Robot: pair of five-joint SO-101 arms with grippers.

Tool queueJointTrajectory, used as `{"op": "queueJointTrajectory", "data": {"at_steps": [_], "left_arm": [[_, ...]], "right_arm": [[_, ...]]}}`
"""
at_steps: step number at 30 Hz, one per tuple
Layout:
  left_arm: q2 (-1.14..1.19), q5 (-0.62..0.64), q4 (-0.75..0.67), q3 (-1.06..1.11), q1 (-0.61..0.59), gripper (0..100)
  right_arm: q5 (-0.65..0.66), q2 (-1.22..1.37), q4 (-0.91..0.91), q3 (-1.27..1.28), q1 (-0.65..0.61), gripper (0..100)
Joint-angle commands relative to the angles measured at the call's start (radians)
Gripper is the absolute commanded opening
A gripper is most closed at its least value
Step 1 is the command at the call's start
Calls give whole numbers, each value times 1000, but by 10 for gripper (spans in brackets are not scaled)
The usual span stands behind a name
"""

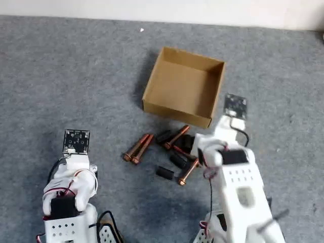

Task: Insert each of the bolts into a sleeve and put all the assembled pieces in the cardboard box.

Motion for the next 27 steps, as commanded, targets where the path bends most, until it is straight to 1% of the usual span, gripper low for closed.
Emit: {"op": "queueJointTrajectory", "data": {"at_steps": [1,4,9,18,22,24,27], "left_arm": [[-7,-6,-20,-1,-15,11],[-7,-6,-20,1,-15,11],[-7,-6,-23,13,-15,11],[-7,-6,-21,13,-15,11],[-7,-6,-21,15,-16,11],[-7,-6,-21,15,-16,11],[-7,-6,-21,15,-16,9]], "right_arm": [[-12,196,-62,-120,-33,149],[-11,344,-62,-202,-54,149],[-8,556,-62,-346,-45,149],[-5,773,-62,-456,-41,149],[92,820,-62,-456,-44,148],[124,829,-62,-456,-42,125],[178,828,-61,-458,-41,19]]}}
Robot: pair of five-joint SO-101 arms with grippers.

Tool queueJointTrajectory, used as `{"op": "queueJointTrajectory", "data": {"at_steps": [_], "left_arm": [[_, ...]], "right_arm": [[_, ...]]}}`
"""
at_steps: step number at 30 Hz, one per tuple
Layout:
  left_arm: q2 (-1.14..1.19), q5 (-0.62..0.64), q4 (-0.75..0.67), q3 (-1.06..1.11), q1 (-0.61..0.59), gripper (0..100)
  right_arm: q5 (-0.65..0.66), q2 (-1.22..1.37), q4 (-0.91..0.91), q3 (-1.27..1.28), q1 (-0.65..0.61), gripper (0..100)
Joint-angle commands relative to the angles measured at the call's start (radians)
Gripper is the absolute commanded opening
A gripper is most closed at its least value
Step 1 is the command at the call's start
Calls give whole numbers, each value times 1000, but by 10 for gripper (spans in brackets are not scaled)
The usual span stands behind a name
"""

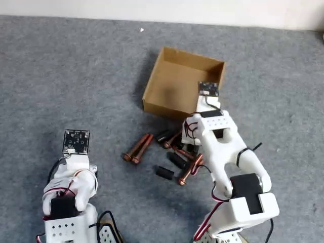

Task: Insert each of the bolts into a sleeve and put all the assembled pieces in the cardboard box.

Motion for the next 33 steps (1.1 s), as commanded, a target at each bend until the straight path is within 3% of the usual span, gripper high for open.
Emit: {"op": "queueJointTrajectory", "data": {"at_steps": [1,6,20,23,26,33], "left_arm": [[-7,-6,-21,10,-16,9],[-7,-5,-21,10,-16,7],[-7,-5,-21,-93,-10,11],[-2,-26,-20,-151,12,26],[-2,-144,0,-223,56,97],[65,-155,64,-412,219,114]], "right_arm": [[81,24,-18,-24,-4,0],[100,-41,-15,-19,-2,3],[92,-657,107,191,-4,3],[5,-748,101,274,-4,3],[-83,-834,99,332,-4,3],[-196,-967,97,386,94,3]]}}
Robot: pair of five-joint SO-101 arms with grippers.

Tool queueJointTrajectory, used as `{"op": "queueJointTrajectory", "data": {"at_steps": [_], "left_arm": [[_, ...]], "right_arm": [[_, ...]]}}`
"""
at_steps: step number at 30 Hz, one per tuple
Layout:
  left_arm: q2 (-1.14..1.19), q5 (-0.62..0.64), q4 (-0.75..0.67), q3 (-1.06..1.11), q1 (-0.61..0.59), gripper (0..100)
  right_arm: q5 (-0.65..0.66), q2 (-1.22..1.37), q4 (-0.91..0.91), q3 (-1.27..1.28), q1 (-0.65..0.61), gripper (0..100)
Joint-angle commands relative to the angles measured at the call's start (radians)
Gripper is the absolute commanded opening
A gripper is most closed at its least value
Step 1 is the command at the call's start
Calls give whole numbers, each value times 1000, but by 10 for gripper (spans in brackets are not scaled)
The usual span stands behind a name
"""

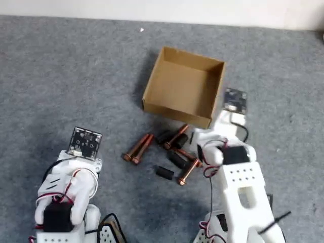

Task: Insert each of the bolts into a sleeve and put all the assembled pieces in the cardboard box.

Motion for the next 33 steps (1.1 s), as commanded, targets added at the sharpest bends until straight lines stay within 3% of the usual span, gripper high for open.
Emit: {"op": "queueJointTrajectory", "data": {"at_steps": [1,8,10,13,18,22,25,28,33], "left_arm": [[117,-11,15,-139,104,114],[639,-2,15,-367,321,119],[766,54,15,-432,363,120],[917,135,-28,-501,387,120],[1122,144,-150,-522,414,195],[1234,155,-213,-524,417,224],[1251,285,-256,-526,449,224],[1250,416,-284,-527,533,226],[1257,434,-351,-524,694,228]], "right_arm": [[-66,-65,2,-2,85,3],[-137,-65,-76,30,208,3],[-152,-65,-117,54,228,3],[-155,-65,-148,79,234,3],[-155,-65,-153,85,229,3],[-155,-65,-151,85,229,3],[-155,-65,-151,85,232,3],[-155,-73,-151,85,243,3],[-155,-74,-151,77,349,3]]}}
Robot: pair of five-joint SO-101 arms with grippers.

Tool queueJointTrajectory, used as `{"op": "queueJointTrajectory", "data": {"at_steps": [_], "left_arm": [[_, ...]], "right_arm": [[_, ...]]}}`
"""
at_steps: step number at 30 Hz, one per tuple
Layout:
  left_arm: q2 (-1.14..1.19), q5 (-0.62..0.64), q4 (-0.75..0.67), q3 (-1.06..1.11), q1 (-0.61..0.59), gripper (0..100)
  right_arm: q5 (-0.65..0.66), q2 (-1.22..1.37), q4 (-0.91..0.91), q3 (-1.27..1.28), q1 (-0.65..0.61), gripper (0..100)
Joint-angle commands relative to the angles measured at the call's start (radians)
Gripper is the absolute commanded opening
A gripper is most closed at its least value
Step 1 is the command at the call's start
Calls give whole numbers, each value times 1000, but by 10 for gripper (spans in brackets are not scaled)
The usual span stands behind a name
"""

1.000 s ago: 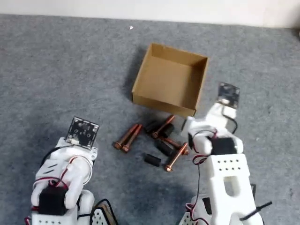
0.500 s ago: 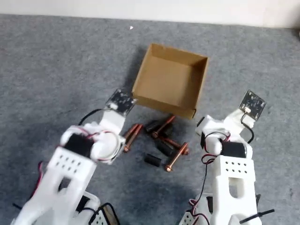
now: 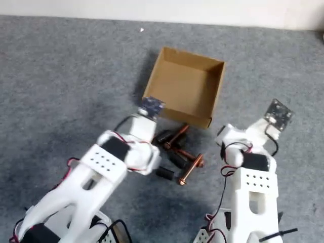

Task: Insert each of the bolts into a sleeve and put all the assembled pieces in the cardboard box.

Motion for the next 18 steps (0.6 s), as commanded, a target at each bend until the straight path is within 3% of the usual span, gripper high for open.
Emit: {"op": "queueJointTrajectory", "data": {"at_steps": [1,6,10,18], "left_arm": [[-1,25,-84,-45,147,228],[2,32,-161,-42,254,228],[42,94,-206,-48,311,228],[288,91,-376,-51,326,225]], "right_arm": [[-9,-38,-25,-16,81,3],[-18,-38,-24,-18,173,3],[-103,-38,-24,-18,226,3],[-115,-38,-25,-19,246,3]]}}
